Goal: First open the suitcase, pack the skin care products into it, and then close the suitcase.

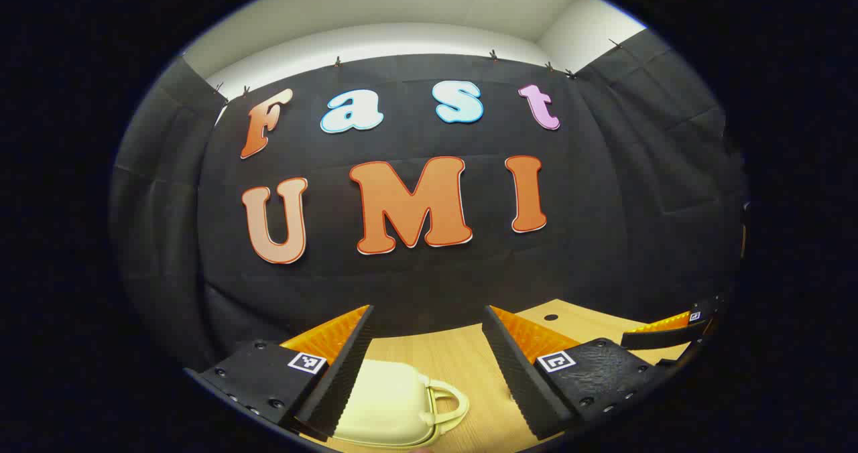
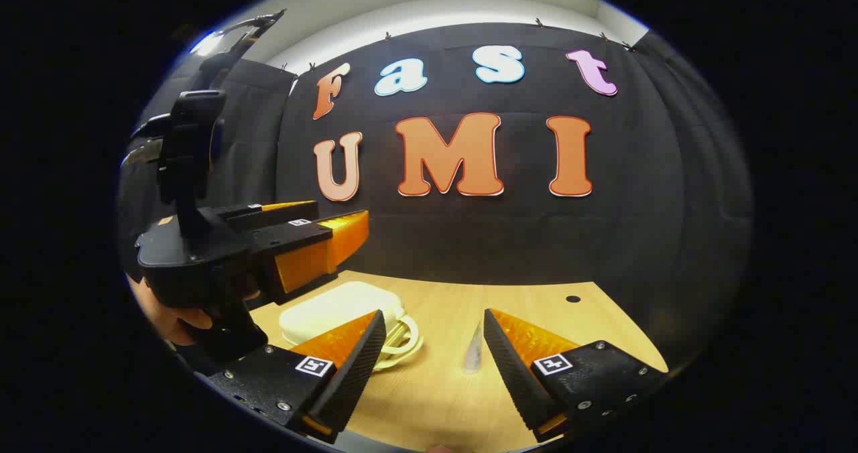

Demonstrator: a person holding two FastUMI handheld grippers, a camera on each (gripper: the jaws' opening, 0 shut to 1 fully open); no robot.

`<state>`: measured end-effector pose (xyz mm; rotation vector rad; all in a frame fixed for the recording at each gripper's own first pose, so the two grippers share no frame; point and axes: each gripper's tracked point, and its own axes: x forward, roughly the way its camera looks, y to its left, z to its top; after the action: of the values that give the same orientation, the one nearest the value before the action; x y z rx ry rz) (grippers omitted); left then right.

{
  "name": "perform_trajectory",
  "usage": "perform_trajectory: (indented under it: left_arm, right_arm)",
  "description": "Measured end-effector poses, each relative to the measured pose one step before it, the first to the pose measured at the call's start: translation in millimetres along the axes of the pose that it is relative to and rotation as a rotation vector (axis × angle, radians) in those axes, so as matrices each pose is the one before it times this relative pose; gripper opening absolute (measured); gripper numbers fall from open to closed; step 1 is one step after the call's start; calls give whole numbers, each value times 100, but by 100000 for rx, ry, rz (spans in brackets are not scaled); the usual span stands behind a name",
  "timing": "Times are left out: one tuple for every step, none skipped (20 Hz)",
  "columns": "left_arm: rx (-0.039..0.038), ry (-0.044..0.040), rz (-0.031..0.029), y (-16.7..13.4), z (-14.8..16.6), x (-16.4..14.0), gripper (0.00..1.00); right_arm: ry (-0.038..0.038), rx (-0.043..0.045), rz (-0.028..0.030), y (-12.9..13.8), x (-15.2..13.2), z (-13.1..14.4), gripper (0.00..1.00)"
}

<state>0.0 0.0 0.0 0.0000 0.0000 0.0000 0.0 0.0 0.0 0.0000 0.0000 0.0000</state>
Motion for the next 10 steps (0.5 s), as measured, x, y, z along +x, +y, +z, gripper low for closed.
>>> perform_trajectory:
  left_arm:
    - [-1214,-353,-271,-424,551,-36,98]
    - [-2259,-1741,9,-229,1280,-28,98]
    - [-1781,-1541,28,-324,912,18,98]
    - [-591,-515,-143,-185,261,-63,98]
    - [-178,-967,272,63,525,62,98]
    - [-40,-339,-52,-27,153,28,98]
    - [-70,-237,309,180,56,-48,98]
    - [-14,-258,439,273,211,-117,100]
    - [243,-241,1060,280,-58,-195,98]
    - [207,42,489,240,-97,16,98]
  right_arm:
    - [-1288,-810,-507,-951,-211,787,93]
    - [-1981,1131,-169,-1039,-115,1524,93]
    - [-1773,-462,-2847,-1340,-287,945,93]
    - [-969,-729,-2489,-1165,-65,520,98]
    - [-721,-923,-3298,-1462,-66,529,93]
    - [-61,-17,-2722,-1068,172,458,94]
    - [-51,113,-1663,-789,123,224,94]
    - [-404,-955,-2179,-705,146,213,94]
    - [-165,-2525,-1896,-594,62,142,93]
    - [277,-1218,-609,-160,20,56,94]
